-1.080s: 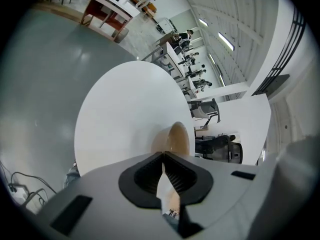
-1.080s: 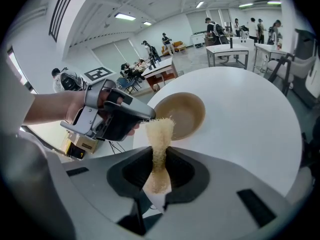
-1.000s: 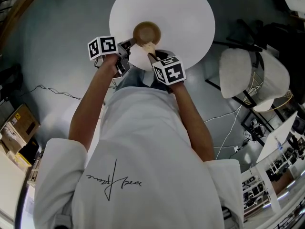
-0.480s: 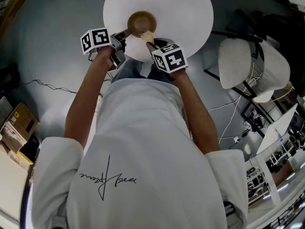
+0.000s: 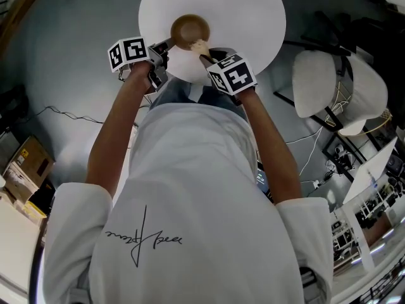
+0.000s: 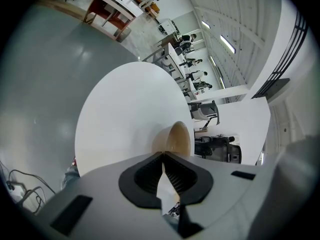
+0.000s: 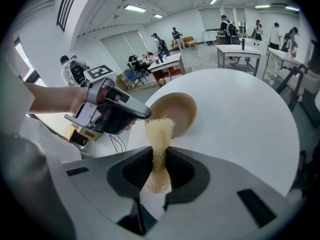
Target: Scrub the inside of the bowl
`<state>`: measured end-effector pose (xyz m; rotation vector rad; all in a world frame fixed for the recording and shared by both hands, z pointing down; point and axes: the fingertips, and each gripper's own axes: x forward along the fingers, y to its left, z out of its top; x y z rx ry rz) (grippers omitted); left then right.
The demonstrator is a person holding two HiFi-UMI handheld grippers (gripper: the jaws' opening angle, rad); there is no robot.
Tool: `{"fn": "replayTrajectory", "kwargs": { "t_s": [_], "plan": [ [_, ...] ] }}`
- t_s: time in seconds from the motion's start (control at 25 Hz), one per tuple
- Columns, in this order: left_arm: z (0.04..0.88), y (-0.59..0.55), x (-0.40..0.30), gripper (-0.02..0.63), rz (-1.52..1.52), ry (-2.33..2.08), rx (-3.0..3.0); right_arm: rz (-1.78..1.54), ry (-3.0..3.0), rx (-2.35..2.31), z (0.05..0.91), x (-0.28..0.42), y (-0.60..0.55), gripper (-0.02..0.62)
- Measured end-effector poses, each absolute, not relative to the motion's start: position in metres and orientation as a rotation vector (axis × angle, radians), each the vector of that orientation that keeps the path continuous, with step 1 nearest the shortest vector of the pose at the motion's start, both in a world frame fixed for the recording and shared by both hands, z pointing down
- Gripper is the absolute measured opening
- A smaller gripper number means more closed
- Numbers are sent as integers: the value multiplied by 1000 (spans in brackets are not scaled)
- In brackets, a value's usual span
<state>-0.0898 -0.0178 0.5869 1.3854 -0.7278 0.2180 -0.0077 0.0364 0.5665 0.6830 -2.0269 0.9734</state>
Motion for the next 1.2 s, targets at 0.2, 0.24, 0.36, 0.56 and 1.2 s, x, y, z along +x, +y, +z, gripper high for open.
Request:
{"fn": "replayTrajectory", "kwargs": {
  "t_s": [0.2,0.24,0.36,0.56,1.2],
  "plan": [
    [587,-18,-90,20,209,-724,1392,960,-2023,677,570,-3,33,83],
    [587,-18,-90,20,208,-725,1391,960,-2025,673,571,-2,32,83],
    [587,-18,-89,20,208,-724,1390,954,-2029,670,570,1,30,83],
    [589,-19,-89,20,210,-724,1387,924,-2034,683,570,5,24,83],
    [588,-23,-91,20,234,-720,1395,860,-2037,675,570,10,9,83]
  ]
}}
